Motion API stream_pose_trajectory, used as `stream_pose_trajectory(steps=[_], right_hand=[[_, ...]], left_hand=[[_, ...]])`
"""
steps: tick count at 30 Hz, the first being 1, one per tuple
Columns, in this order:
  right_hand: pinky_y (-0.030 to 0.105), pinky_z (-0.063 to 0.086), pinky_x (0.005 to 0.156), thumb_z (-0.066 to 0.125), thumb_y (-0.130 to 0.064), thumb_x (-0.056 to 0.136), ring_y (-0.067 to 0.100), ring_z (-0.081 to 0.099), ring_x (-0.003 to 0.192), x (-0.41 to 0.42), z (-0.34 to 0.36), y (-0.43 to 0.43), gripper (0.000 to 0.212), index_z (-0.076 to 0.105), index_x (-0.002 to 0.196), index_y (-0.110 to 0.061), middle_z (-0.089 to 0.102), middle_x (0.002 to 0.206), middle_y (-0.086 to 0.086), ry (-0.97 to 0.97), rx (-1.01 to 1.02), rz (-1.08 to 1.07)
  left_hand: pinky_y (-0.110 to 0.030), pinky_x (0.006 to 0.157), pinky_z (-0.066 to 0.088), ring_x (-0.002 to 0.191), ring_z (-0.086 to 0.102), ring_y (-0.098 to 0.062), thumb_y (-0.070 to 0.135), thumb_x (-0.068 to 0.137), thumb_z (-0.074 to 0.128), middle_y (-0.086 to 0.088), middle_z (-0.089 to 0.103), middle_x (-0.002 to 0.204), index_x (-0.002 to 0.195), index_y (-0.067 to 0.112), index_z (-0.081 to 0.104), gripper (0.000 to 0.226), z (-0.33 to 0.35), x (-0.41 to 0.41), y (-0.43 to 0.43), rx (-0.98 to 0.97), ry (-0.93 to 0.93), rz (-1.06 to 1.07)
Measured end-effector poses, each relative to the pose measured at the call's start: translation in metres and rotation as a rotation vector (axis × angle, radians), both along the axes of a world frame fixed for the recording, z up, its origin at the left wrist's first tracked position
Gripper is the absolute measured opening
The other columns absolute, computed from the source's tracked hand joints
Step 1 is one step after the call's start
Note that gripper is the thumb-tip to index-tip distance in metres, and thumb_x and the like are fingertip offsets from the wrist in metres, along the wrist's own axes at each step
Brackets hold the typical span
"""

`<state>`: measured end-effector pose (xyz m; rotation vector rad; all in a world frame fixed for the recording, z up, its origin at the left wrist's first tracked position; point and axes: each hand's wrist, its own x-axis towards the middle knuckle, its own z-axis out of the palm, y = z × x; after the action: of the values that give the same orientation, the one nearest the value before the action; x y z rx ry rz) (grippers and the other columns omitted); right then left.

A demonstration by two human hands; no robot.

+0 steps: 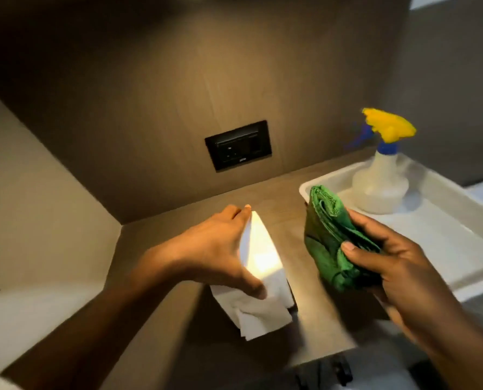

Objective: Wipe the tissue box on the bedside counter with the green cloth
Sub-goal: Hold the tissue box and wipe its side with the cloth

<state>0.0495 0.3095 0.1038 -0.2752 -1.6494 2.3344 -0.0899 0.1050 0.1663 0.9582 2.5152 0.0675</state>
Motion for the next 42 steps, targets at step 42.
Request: stream_pose_trajectory(steps=[42], right_hand=[[0.036,0.039,0.109,0.054,-0.003,0.085,0.021,0.043,0.132,-0.008,-0.050,-0.153,0.059,0.051,0.135,-0.033,0.047,0.147,0.002,-0.070,0.414,-0.454]], left_hand=[[-0.039,0.121,0.001,0.148,0.001,-0.009,0.040,0.097,0.018,0.002,0.008,0.162,0.151,0.021,0.010,0.058,-0.045,-0.006,-0.046,0.336,0.266,-0.326]])
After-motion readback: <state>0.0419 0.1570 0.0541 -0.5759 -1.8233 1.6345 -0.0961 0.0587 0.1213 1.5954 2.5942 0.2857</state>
